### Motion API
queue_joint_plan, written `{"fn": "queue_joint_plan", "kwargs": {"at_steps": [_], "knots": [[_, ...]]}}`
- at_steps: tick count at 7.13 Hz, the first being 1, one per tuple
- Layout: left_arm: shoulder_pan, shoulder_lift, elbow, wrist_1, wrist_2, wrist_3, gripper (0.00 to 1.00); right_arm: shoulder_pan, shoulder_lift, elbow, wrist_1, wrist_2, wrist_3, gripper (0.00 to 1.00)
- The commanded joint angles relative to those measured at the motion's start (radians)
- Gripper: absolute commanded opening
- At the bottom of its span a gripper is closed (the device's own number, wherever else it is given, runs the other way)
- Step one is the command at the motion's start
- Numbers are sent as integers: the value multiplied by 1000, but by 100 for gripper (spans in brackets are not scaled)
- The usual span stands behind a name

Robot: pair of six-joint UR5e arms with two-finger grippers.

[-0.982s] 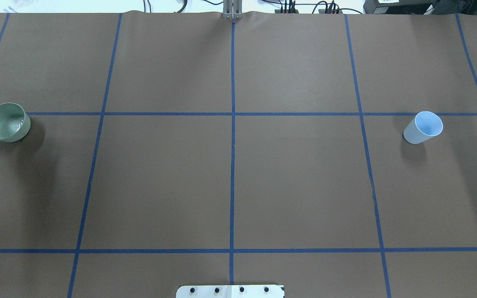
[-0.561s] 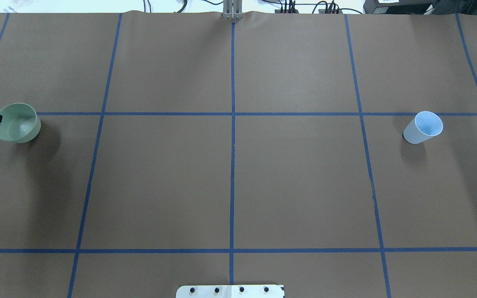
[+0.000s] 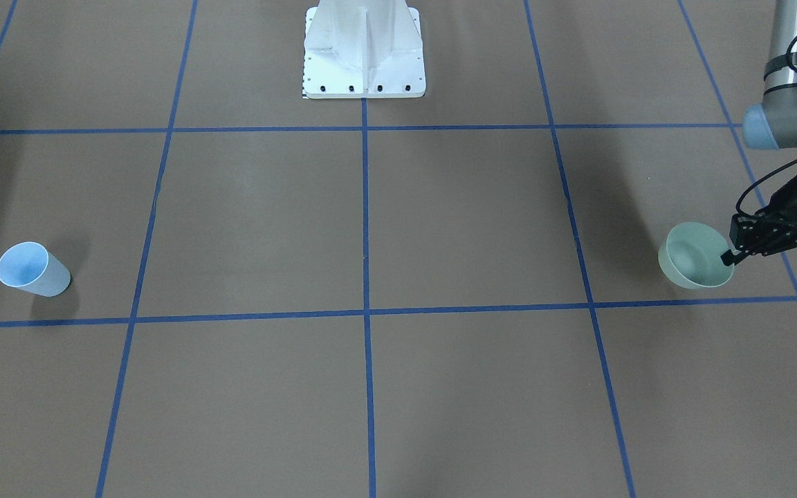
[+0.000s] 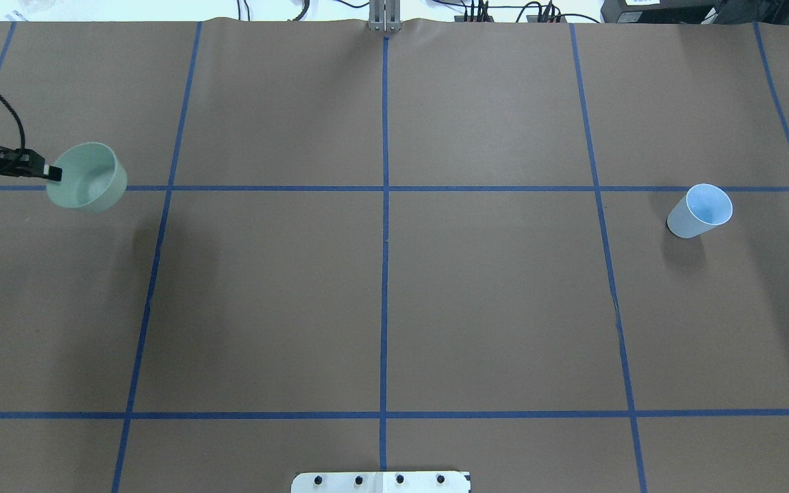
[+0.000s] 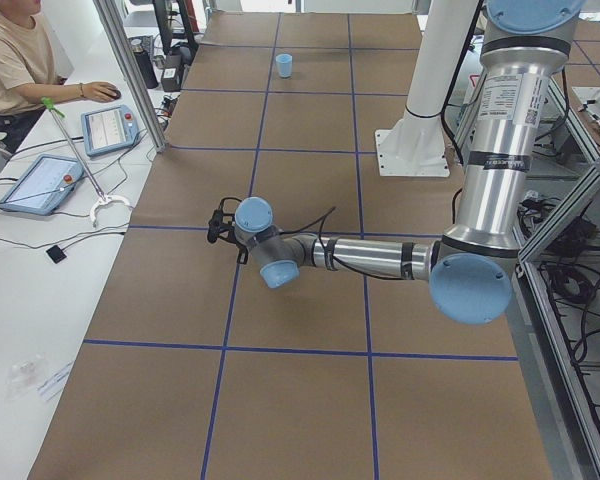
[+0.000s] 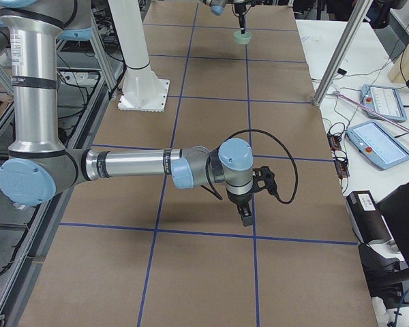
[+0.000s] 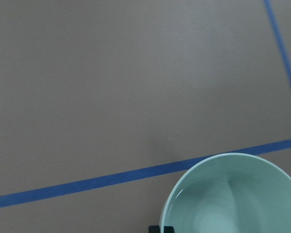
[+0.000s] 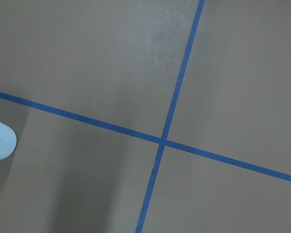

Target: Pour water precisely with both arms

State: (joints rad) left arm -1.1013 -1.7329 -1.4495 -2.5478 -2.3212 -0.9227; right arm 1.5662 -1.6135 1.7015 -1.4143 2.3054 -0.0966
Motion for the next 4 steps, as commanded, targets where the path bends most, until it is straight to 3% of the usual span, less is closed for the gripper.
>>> {"fn": "queue_joint_plan", "kwargs": {"at_steps": [1, 4], "knots": [[75, -103, -55, 110, 46, -83, 0, 0, 0, 0, 0, 0, 0, 100], [260, -253, -196, 427, 228, -204, 0, 2, -2, -3, 0, 0, 0, 100]]}}
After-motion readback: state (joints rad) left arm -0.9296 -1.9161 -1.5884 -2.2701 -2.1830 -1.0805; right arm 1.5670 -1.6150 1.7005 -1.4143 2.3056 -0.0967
